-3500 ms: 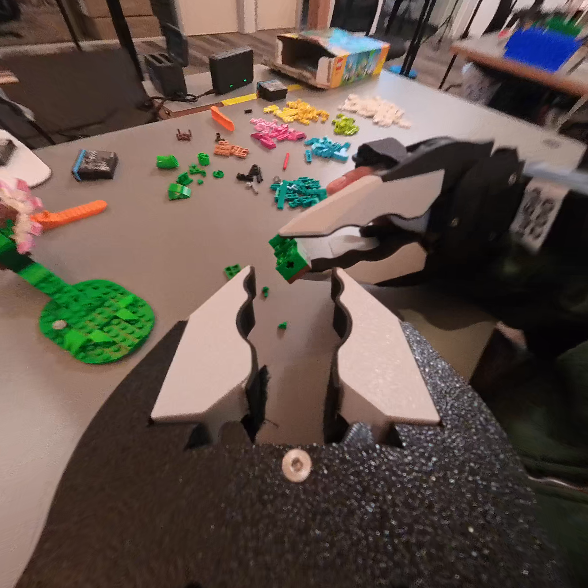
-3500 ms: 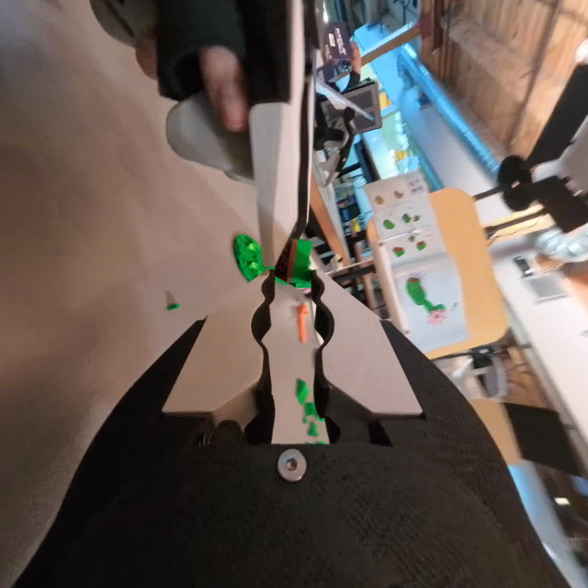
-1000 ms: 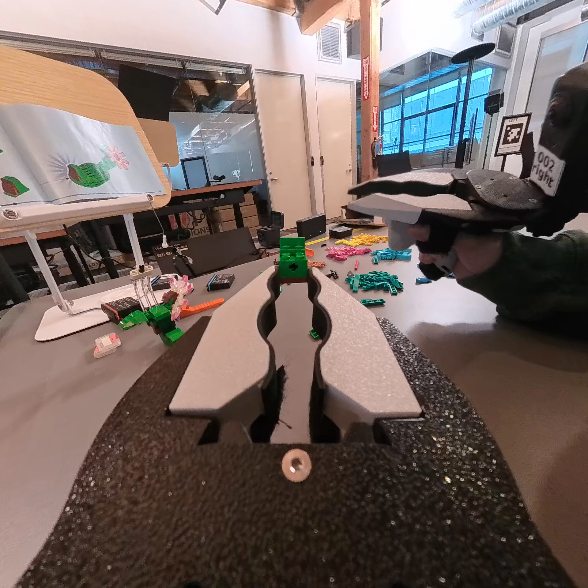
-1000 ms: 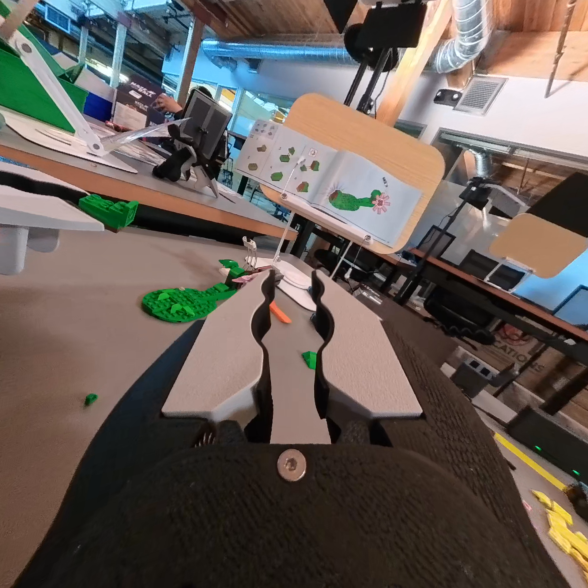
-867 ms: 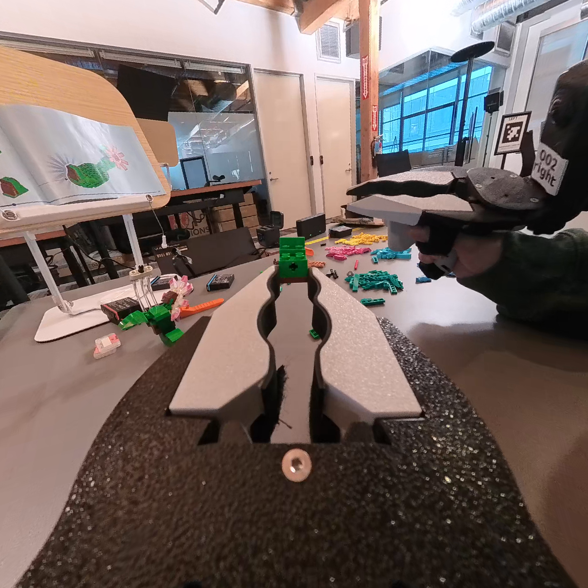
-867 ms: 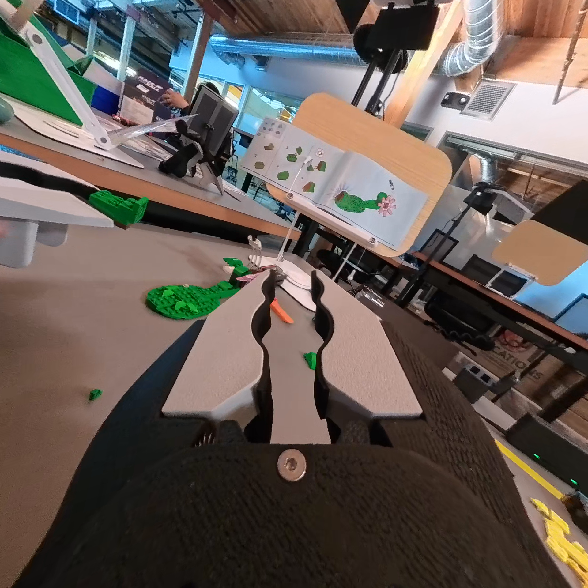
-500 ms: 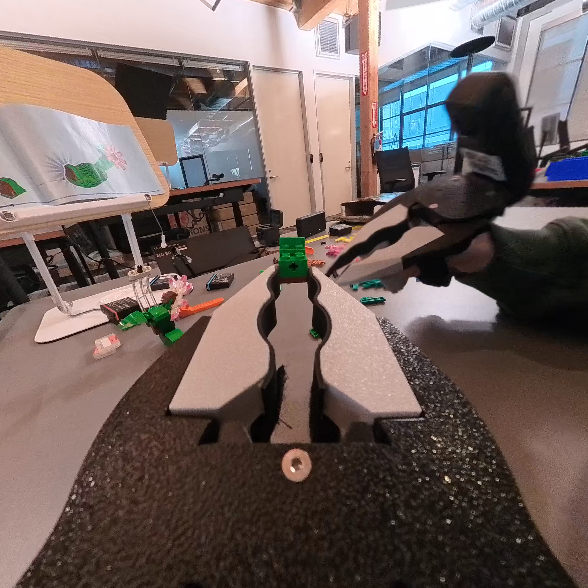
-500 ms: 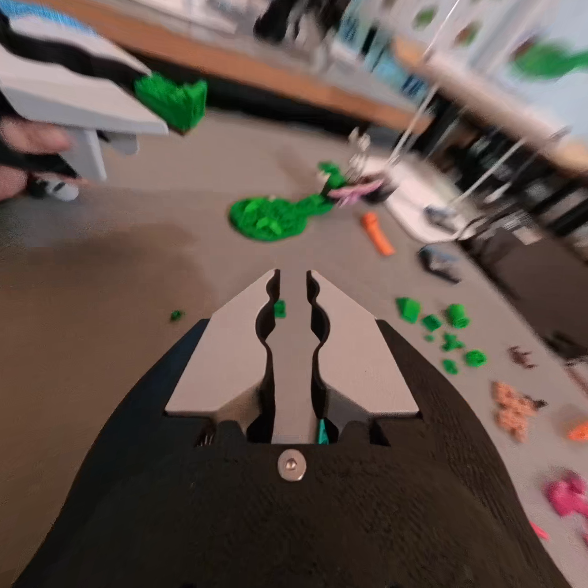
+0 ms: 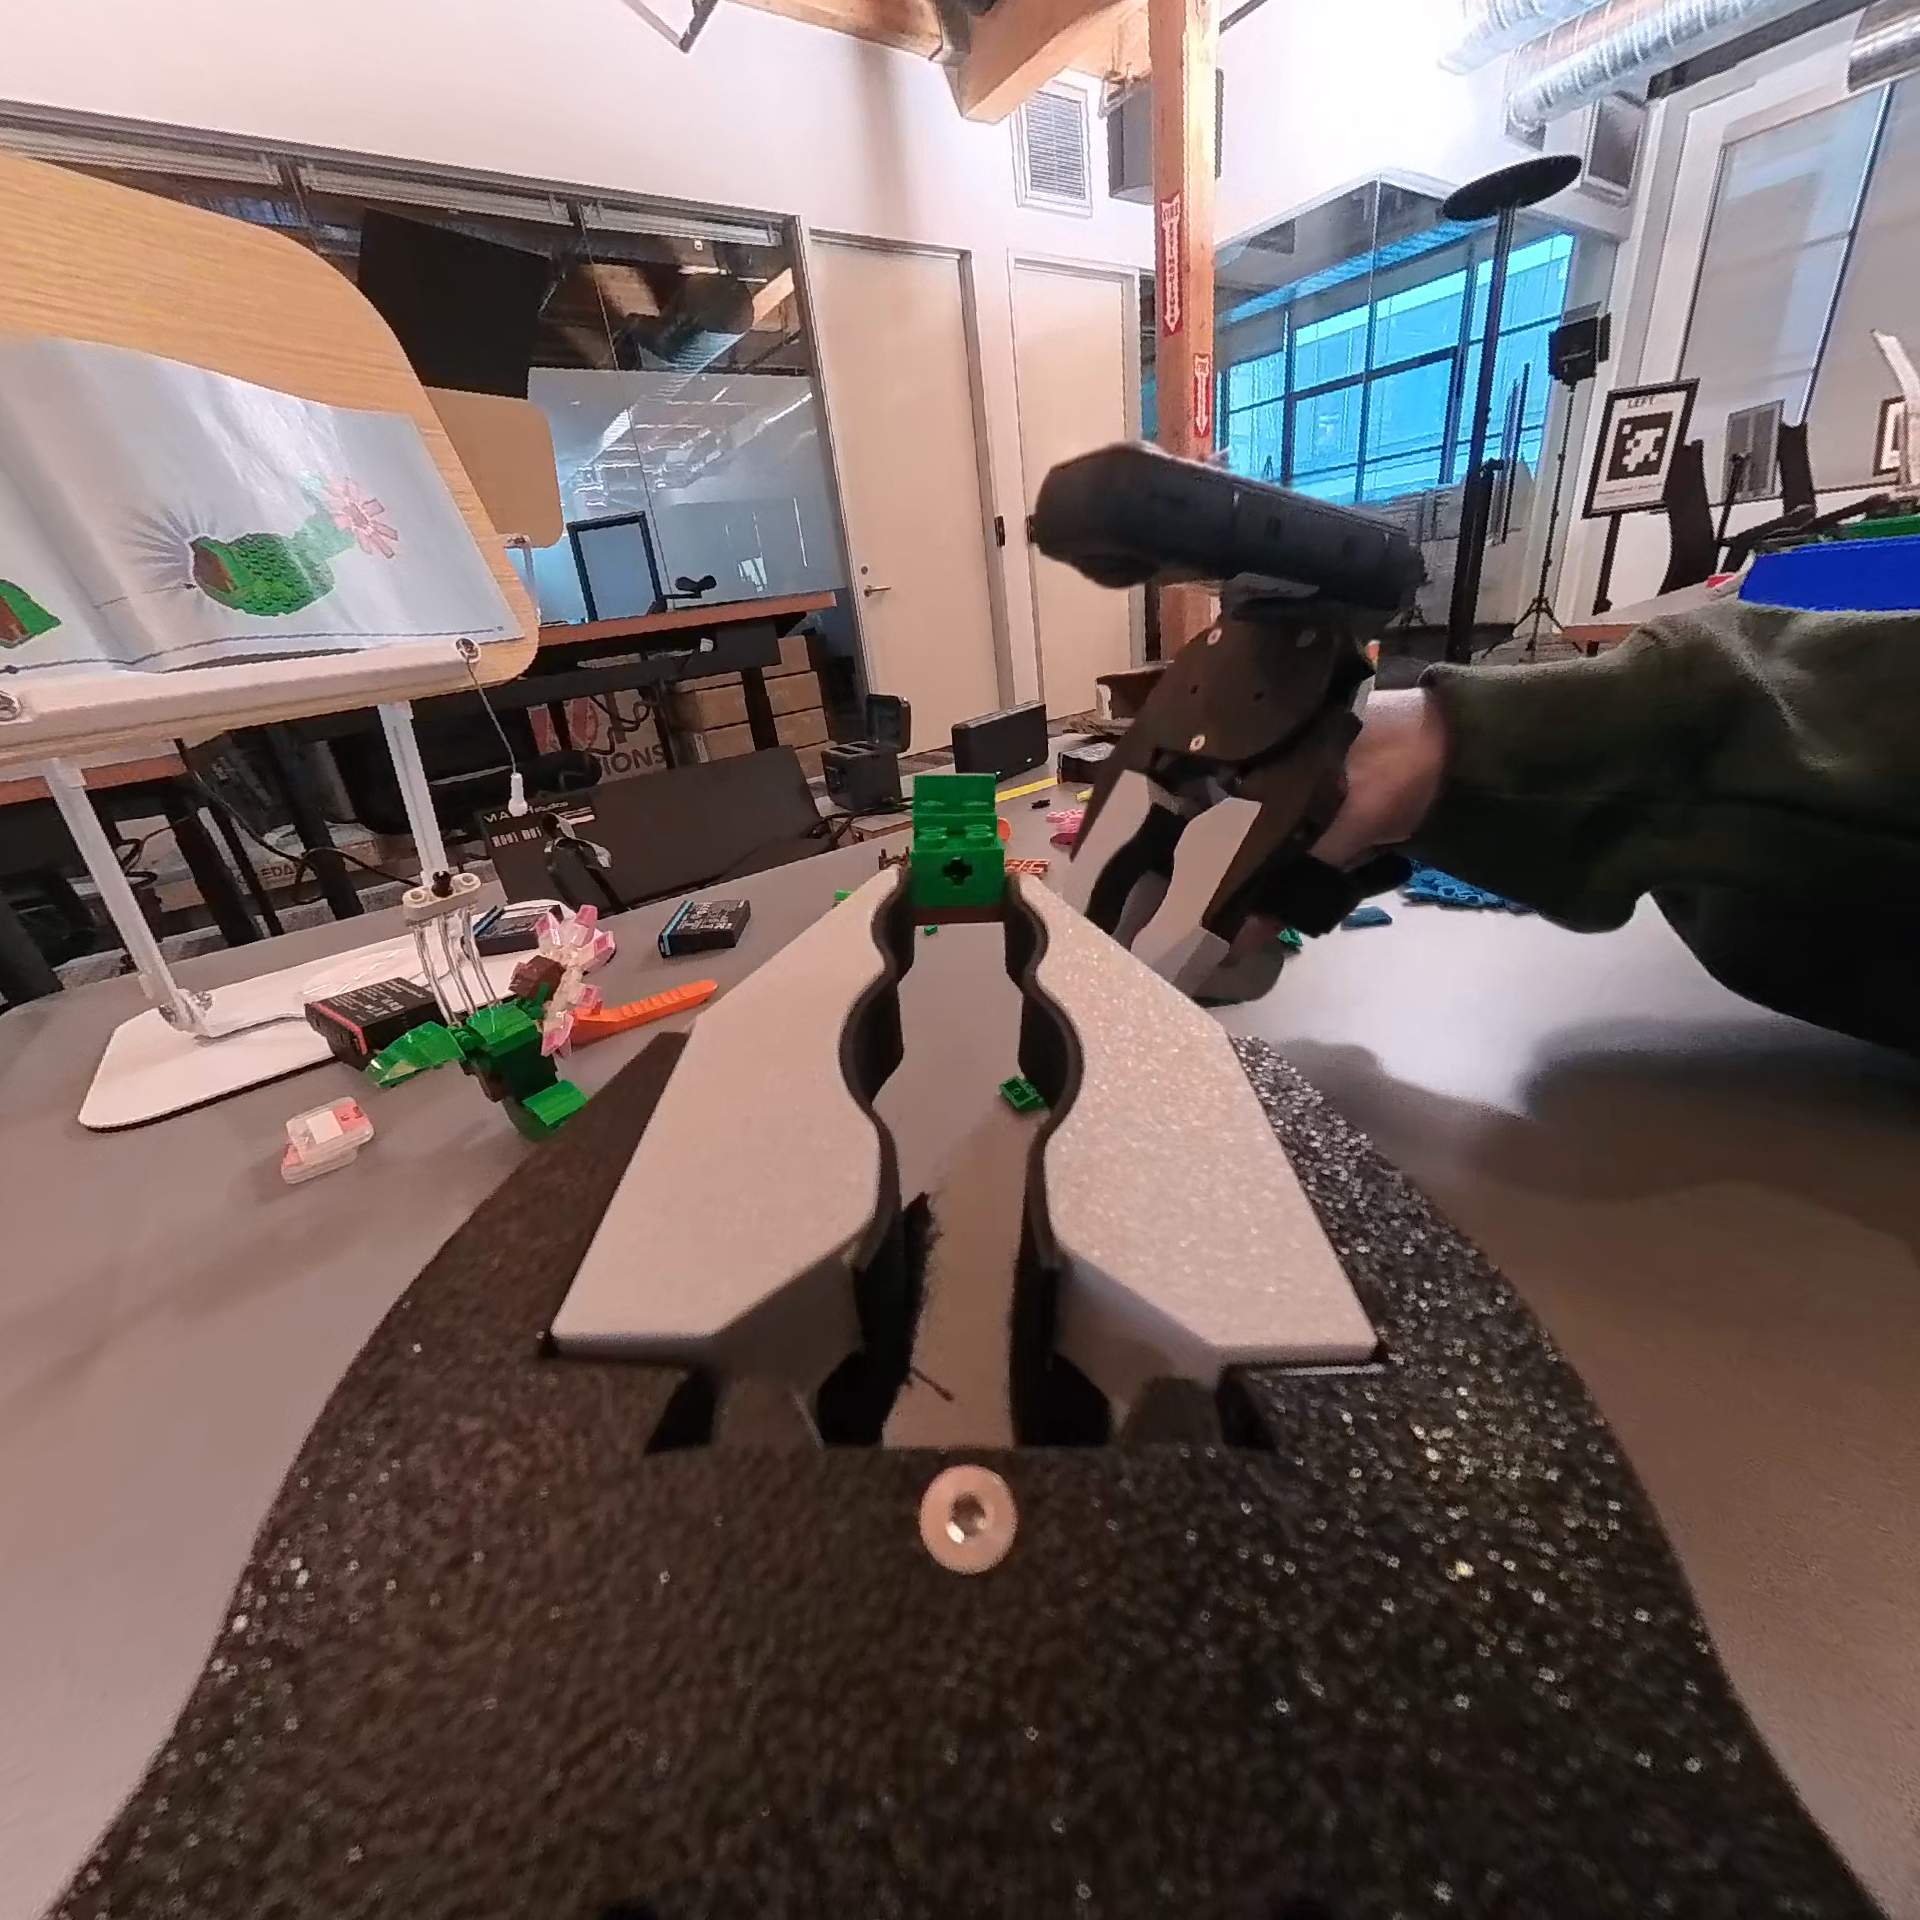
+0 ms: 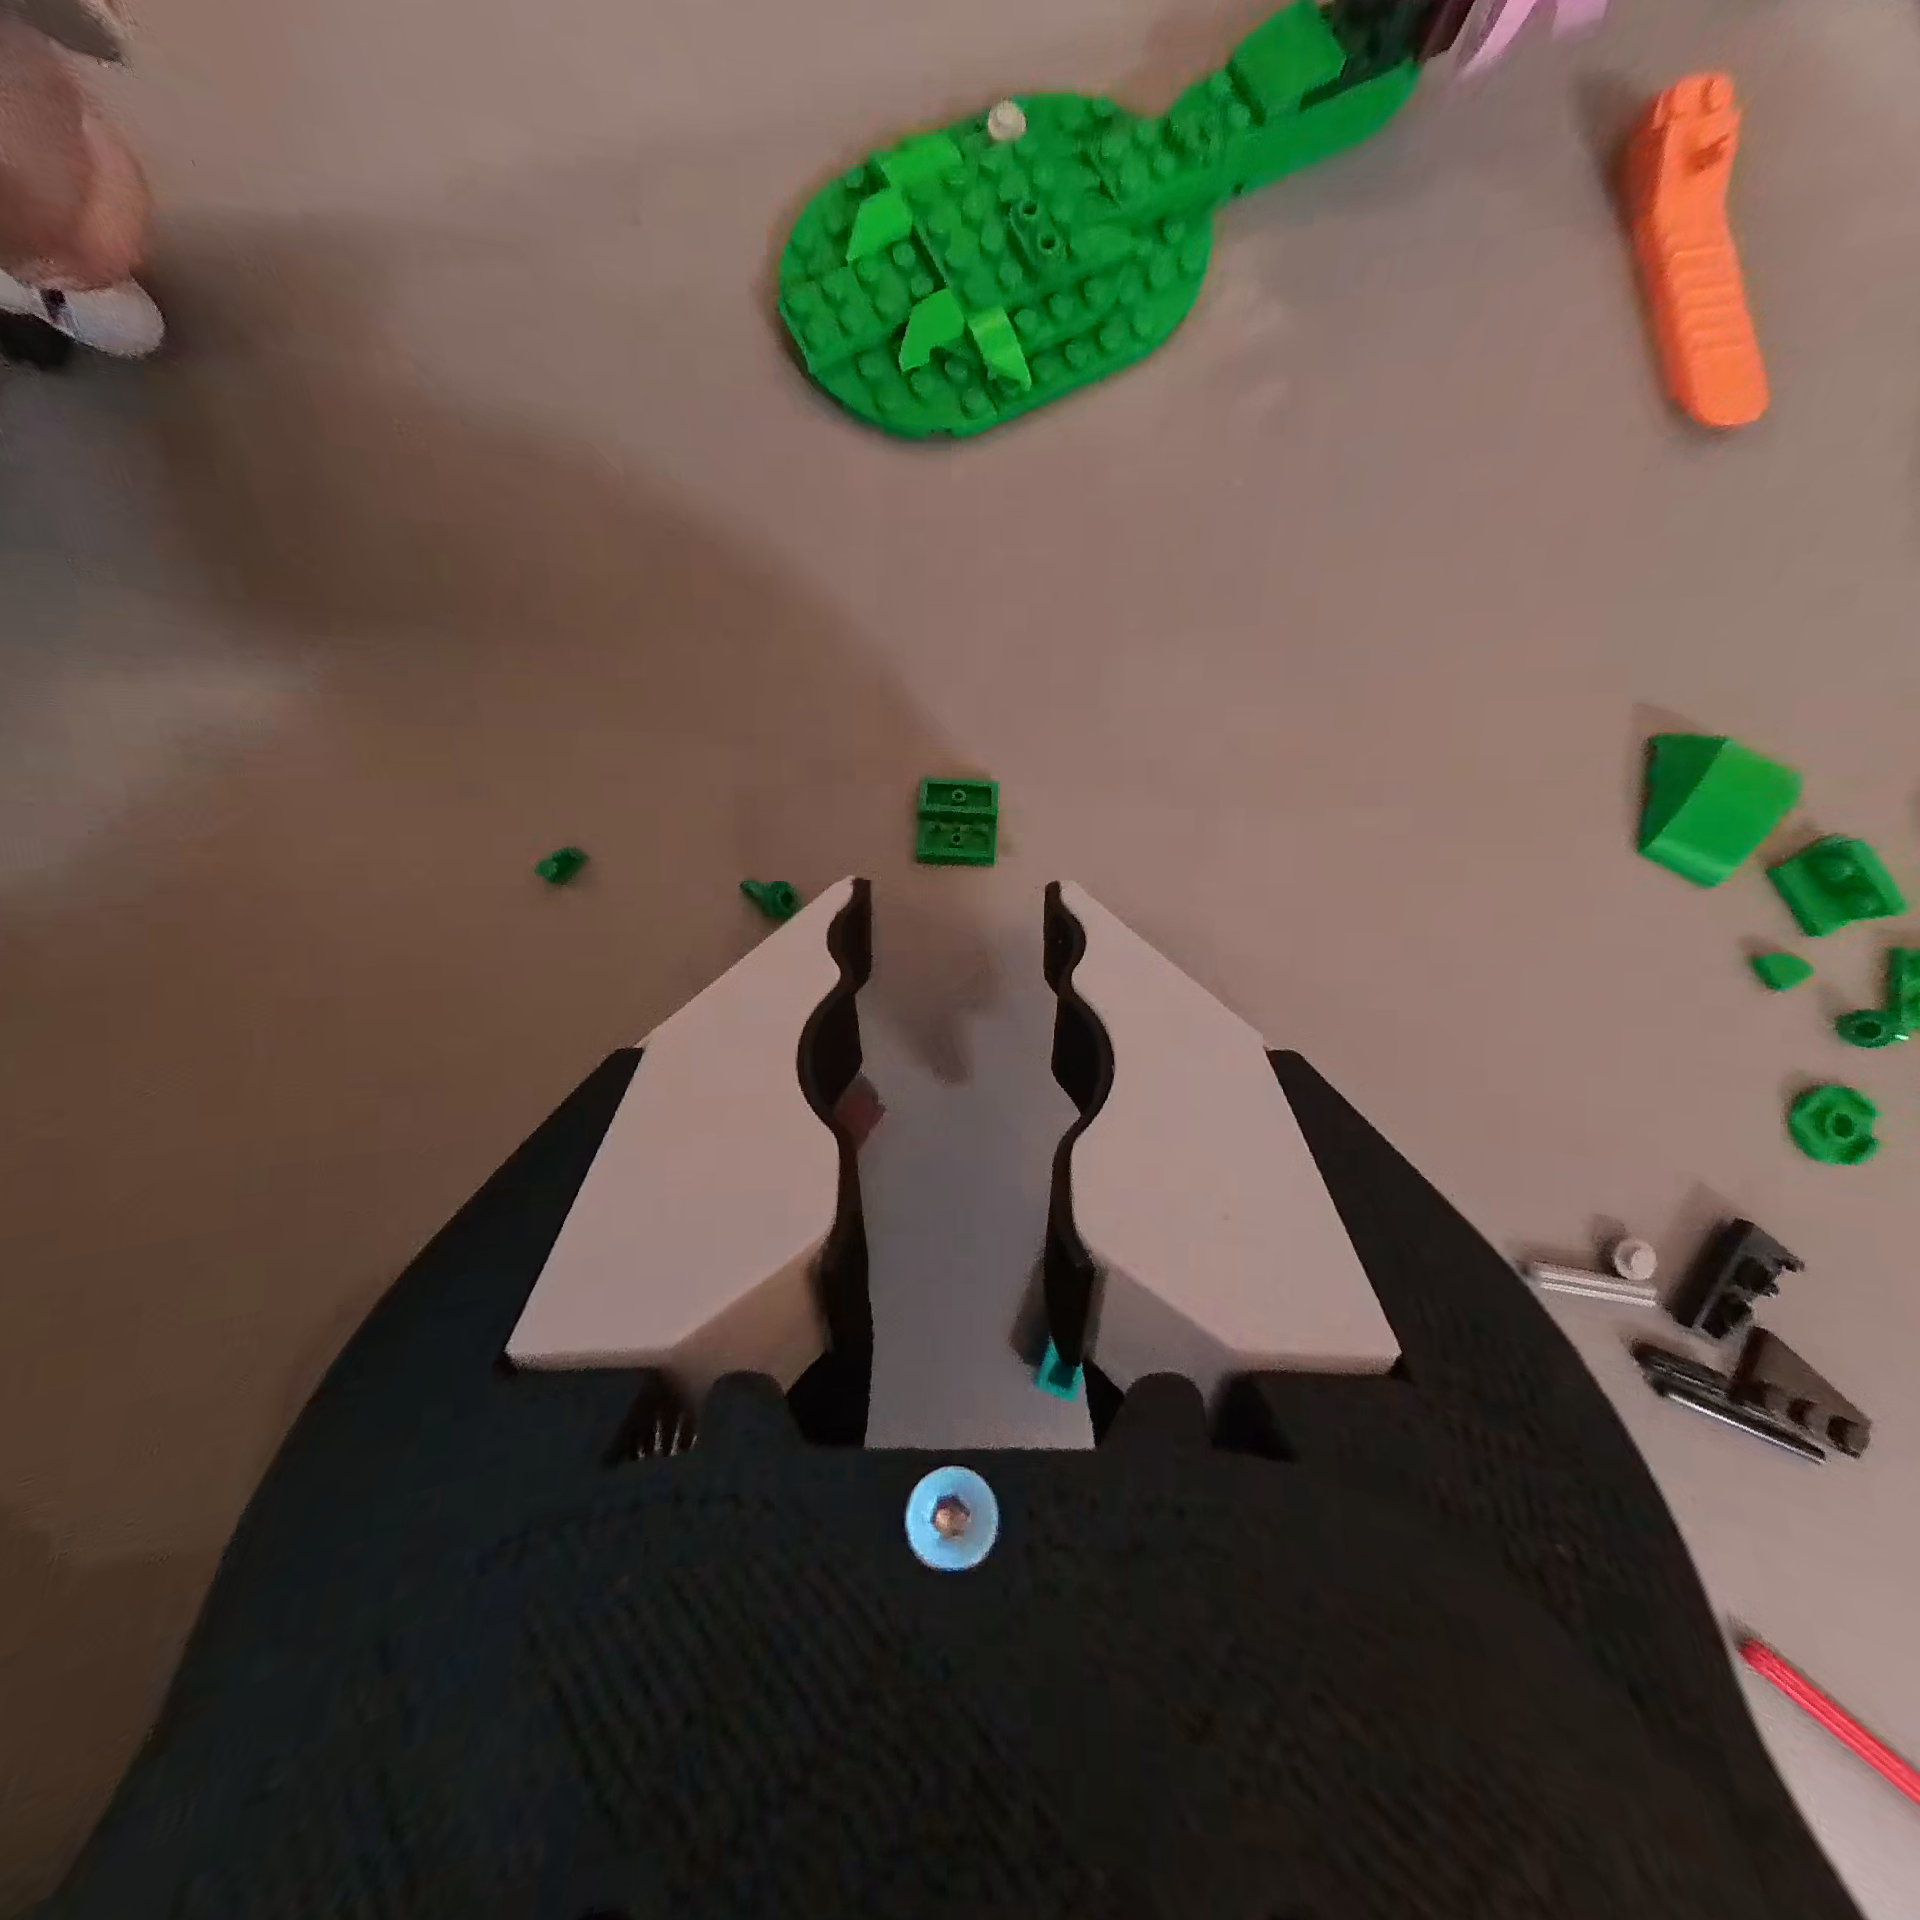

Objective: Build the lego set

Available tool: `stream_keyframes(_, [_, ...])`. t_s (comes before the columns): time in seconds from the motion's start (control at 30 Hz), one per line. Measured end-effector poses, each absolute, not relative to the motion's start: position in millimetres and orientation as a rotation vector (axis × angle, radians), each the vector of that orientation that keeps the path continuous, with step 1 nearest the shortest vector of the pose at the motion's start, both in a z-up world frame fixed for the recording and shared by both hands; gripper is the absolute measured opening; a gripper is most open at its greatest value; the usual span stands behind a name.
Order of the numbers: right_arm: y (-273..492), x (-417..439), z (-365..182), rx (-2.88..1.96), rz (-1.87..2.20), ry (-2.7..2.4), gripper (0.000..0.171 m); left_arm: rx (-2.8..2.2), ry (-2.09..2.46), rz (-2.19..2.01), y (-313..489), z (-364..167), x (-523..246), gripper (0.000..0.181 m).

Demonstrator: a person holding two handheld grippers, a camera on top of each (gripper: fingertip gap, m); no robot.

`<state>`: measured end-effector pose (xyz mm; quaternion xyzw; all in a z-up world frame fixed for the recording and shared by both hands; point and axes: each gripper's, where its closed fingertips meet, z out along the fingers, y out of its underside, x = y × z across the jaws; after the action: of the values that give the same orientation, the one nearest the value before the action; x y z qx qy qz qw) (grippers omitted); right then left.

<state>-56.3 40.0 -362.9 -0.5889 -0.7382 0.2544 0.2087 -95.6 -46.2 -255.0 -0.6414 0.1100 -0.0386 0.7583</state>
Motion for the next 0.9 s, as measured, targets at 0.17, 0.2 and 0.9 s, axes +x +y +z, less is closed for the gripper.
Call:
stream_keyframes(0.17, [37.9,-61.8,-370.3,-1.666,0.778,-2.053,0.028,-1.395,0.240,-0.091,-46.4,-254.8,-95.4,0.013])
stream_keyframes(0.2, [37.3,-64.2,-370.1,-1.661,0.799,-2.046,0.027,-1.395,0.240,-0.092,-46.4,-254.7,-95.6,0.013])
stream_keyframes(0.9, [93.5,-56.3,-350.3,0.160,-0.886,-2.293,0.013,-1.397,0.233,-0.095,-46.0,-254.7,-96.7,0.013])
